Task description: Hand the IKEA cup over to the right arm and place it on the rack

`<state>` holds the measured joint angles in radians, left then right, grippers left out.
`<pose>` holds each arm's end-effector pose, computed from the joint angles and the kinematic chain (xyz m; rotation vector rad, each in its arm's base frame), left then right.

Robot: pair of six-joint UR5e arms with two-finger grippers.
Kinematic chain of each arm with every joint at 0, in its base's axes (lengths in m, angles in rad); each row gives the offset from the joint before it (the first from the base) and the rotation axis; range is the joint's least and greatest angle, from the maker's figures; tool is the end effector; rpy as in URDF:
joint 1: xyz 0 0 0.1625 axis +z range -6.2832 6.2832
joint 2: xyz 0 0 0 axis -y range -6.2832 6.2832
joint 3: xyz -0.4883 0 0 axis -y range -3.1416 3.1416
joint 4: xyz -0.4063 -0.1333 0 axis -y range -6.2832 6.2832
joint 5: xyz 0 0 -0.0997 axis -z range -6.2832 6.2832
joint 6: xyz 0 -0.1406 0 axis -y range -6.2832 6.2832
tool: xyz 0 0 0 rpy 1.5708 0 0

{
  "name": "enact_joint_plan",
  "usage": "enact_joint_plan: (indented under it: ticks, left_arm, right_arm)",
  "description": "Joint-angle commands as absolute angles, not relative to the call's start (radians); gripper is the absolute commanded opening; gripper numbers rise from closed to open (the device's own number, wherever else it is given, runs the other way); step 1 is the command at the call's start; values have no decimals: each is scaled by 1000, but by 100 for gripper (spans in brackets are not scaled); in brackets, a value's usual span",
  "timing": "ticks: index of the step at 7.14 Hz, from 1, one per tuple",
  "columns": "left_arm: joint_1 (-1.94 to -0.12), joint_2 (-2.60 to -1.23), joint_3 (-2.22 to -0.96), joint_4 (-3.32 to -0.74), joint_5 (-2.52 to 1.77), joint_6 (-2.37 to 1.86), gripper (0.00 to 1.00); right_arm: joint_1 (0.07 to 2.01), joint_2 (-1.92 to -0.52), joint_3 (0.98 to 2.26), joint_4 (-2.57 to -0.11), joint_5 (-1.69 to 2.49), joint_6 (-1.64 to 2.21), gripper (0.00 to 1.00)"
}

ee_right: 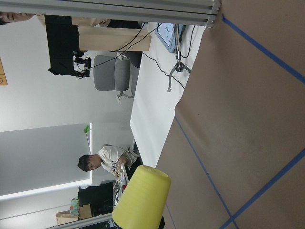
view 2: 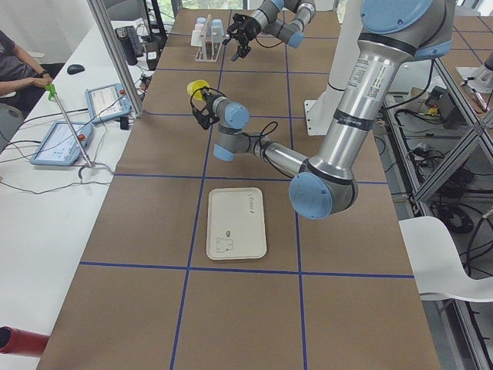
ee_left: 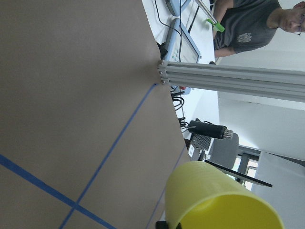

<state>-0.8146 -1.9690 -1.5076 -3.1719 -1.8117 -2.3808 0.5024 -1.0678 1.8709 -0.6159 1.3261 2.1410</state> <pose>0.3837 -0.5522 0.3371 -0.1631 2.0144 -0.8384 -0.4742 -0.4515 0.1746 0.1257 -1.8569 0.9794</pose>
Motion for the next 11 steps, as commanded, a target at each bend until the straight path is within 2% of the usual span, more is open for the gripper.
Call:
enact_joint_plan:
  ticks: [1, 11]
  left_arm:
    - [-787, -1982, -1542, -3203, -1799, -2433, 0]
    - [-580, -2052, -1572, -3201, -1600, -2453, 0]
  right_arm:
    - [502, -1037, 1842, -615, 1293, 2141, 100]
    - [505, -1002, 1782, -614, 1281, 2143, 100]
